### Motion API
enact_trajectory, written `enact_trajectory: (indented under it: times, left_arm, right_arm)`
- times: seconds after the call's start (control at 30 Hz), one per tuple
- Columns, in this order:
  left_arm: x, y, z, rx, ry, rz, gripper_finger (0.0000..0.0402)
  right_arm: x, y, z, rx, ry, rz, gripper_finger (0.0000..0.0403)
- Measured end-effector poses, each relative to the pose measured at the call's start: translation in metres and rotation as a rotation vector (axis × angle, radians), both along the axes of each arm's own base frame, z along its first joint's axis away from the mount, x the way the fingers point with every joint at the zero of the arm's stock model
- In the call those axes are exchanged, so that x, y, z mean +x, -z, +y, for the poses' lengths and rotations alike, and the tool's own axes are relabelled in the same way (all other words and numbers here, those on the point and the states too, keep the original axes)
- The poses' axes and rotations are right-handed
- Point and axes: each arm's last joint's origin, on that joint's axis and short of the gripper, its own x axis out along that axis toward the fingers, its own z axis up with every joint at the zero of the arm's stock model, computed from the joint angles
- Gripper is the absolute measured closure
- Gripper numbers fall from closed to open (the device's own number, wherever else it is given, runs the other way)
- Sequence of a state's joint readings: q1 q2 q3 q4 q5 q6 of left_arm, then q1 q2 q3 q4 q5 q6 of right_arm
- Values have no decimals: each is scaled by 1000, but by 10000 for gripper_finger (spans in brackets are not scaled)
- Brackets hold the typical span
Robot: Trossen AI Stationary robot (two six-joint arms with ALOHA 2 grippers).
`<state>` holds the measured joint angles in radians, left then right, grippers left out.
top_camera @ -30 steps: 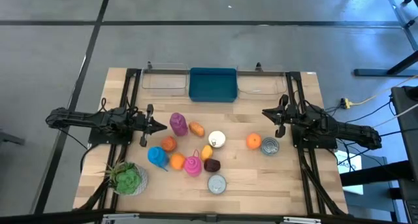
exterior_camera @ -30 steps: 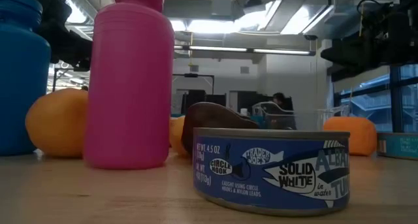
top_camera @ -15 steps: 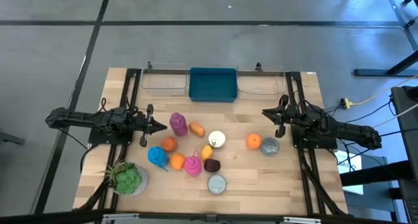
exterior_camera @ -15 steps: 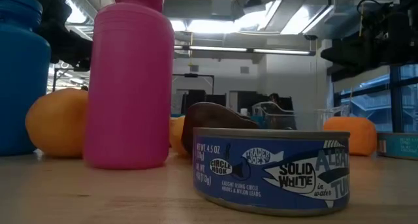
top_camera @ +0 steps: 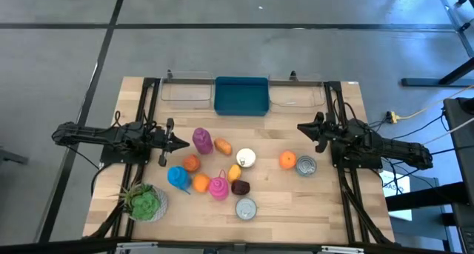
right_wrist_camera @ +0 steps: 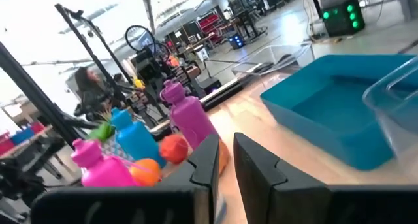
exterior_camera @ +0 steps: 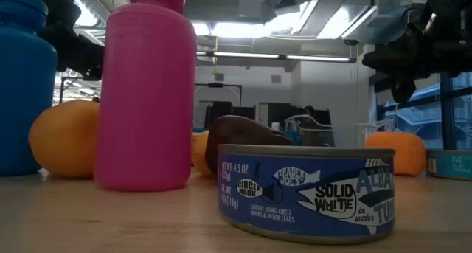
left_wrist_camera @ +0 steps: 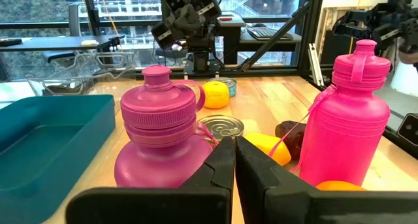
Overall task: Pick & Place Food Item
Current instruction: Put the right orange into the left transparent bin
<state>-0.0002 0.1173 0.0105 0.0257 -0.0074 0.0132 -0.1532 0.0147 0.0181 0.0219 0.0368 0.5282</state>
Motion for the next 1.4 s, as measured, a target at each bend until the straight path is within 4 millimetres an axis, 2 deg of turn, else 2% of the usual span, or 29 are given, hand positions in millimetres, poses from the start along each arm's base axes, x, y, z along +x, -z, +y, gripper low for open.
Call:
enact_trajectory:
  times: [0.13,0.4,0.53,0.77,0.93,1.07,1.13,1.3,1.4]
  left_arm:
    - [0,0,0,0,0,0,395]
    - [0,-1,0,8,1,-15,393]
    - [0,-10,0,-80,-2,-103,395]
    - [-2,-29,0,-213,15,-306,395]
    - [-5,-40,1,-137,-17,-425,395]
    - [-6,-40,3,-104,-107,-432,395]
    - [-5,-39,5,-110,-168,-422,395]
    - [-5,-36,9,-113,-308,-395,390]
    - [-4,-35,10,-126,-336,-382,384]
  right_arm:
    - [0,-1,-1,13,23,-11,353]
    - [-2,-2,-6,81,221,-50,353]
    - [-3,-3,-8,91,272,-60,353]
    - [-3,-3,-8,8,282,-32,353]
    - [-3,-2,-9,-56,320,-3,353]
    - [-4,-3,-12,-69,435,5,353]
    - [-3,-5,-11,-91,408,-5,353]
    - [1,-18,-5,-267,179,-107,353]
    - [5,-22,-3,-349,109,-137,353]
